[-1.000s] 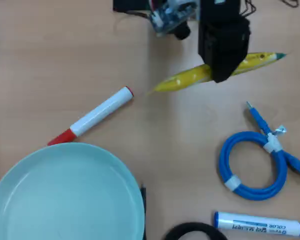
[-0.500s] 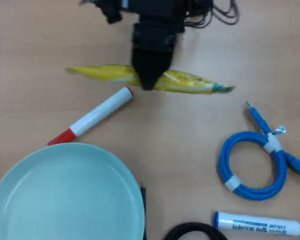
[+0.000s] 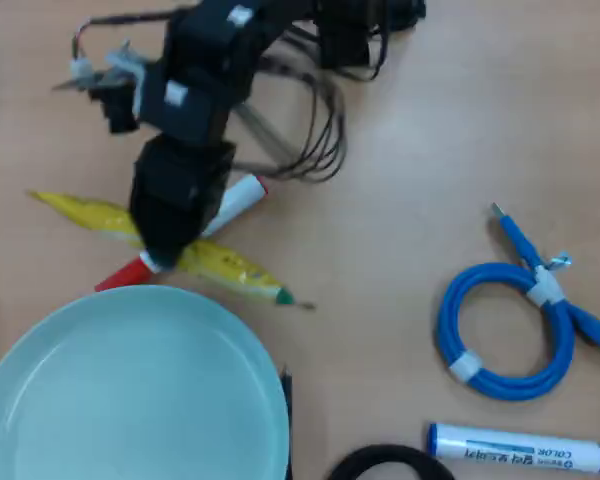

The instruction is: Pick up the yellow coffee stick, then put it in the green bowl

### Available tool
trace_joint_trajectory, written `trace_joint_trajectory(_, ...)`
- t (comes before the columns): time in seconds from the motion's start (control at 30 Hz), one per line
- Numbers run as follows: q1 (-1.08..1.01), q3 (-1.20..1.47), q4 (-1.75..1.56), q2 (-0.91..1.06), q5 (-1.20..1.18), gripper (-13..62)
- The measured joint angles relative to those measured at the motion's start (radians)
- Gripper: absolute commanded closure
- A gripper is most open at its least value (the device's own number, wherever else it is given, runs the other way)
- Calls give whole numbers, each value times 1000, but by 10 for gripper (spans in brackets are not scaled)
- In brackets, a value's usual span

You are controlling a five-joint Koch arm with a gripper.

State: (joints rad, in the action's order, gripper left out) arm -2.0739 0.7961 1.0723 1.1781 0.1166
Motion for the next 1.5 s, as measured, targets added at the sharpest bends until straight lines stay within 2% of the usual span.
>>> trace_joint_trajectory(0.27,-46,0,-213,-117,51,559)
trace_joint_trajectory(0.6,-5,-2,-267,-225,63,560)
trace_joint_trajectory(0.97,21,-241,-268,-456,64,559)
trace_joint_trajectory(1.3,25,-298,-319,-518,64,555)
trace_joint_trajectory(1.4,25,-298,-333,-529,64,541)
trace_joint_trajectory(1.5,25,-298,-350,-558,63,492)
